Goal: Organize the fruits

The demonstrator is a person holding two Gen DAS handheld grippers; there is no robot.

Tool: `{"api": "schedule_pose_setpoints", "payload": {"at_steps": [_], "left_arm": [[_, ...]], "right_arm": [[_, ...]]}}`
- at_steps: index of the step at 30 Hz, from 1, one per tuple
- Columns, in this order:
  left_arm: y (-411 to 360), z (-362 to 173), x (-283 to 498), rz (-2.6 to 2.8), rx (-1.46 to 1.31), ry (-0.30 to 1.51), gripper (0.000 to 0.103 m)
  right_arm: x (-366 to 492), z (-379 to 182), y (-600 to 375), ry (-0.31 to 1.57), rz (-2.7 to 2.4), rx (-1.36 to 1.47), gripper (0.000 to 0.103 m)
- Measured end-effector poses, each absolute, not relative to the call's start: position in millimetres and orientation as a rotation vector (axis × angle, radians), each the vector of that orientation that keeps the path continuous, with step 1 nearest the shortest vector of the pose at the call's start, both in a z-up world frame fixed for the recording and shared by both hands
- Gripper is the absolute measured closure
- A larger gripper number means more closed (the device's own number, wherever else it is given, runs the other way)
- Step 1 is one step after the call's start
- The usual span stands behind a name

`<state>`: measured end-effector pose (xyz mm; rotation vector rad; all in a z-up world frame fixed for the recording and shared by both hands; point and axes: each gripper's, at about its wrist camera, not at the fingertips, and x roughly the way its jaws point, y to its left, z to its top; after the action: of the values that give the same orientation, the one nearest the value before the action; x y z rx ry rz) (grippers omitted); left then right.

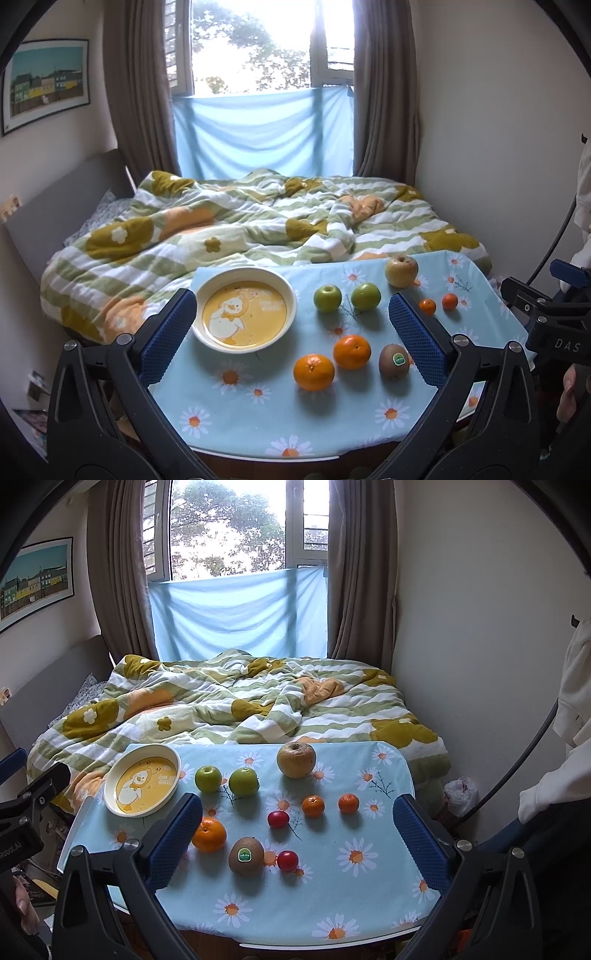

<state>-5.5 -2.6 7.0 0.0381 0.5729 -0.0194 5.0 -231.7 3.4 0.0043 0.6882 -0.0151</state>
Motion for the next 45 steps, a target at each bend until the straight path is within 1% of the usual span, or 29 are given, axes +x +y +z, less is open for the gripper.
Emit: {"api": "schedule_pose_setpoints", "payload": {"at_steps": [45], "left_arm": [[-3.7, 9.3, -8.2, -0.018, 0.040, 0.565, 0.000]], "right_arm": [[0.4, 7.6, -229.9, 0.681, -0.014, 0.009, 0.000]]}}
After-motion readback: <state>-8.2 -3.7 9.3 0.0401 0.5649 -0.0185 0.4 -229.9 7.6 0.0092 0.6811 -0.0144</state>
